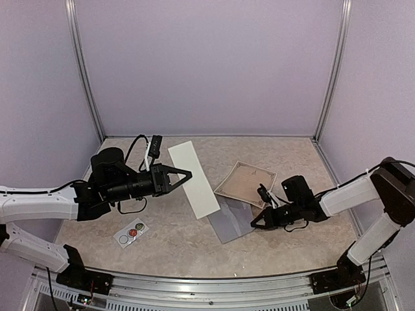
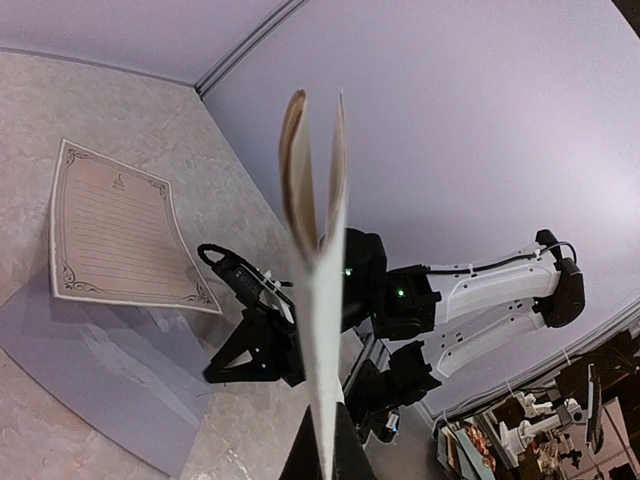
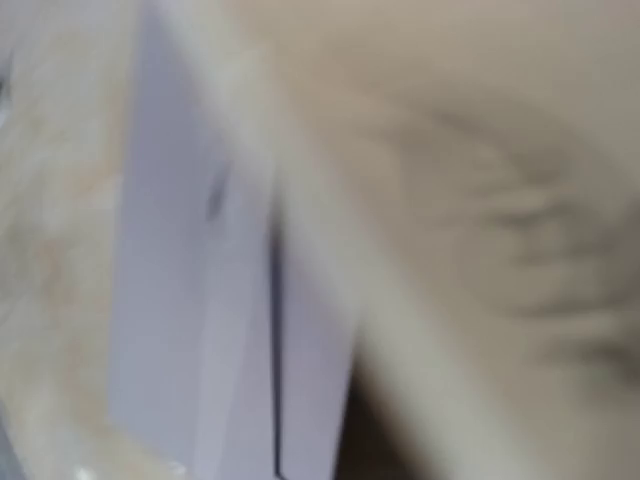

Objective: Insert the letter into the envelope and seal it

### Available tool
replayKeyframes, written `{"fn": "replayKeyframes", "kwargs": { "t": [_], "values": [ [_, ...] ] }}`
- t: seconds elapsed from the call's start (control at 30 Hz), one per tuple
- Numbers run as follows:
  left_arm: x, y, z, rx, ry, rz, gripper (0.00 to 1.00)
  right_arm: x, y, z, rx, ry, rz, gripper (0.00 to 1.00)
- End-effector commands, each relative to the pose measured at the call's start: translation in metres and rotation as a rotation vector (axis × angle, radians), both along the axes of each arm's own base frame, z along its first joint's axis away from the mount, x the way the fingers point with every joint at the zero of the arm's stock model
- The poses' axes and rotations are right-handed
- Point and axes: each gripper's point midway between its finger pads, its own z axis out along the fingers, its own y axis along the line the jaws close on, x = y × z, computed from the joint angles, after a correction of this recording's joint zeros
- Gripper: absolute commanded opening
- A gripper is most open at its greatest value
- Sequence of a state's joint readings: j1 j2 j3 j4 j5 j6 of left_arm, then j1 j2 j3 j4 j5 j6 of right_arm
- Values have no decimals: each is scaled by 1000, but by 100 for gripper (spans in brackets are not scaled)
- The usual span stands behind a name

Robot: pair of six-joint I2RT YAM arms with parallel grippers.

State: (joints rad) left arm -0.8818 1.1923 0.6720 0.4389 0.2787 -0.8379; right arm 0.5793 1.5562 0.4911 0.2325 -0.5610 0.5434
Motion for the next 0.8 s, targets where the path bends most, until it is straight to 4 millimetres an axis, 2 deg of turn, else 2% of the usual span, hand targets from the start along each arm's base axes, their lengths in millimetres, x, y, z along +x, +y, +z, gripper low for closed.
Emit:
{"fn": "replayKeyframes", "kwargs": {
  "t": [0.0, 0.13, 0.23, 0.33, 0.5, 0.6, 0.67, 0.77],
  "values": [
    [3, 11, 8, -4, -18, 44, 0, -31, 42, 30, 39, -27, 132, 0],
    [8, 24, 11, 9, -20, 89, 0, -70, 76, 56, 84, -20, 252, 0],
    [12, 32, 12, 13, -18, 115, 0, -84, 96, 82, 132, -36, 297, 0],
    [13, 39, 15, 6, -27, 128, 0, -75, 101, 108, 182, -45, 222, 0],
    [12, 40, 19, -7, -33, 130, 0, -45, 95, 124, 199, -60, 0, 0],
    [10, 38, 21, -22, -34, 120, 0, -36, 87, 121, 235, -40, -108, 0],
    [9, 37, 22, -30, -38, 117, 0, -32, 77, 107, 229, -8, -188, 0],
    [8, 34, 21, -32, -32, 114, 0, -32, 60, 76, 179, 79, -306, 0]
  ]
}}
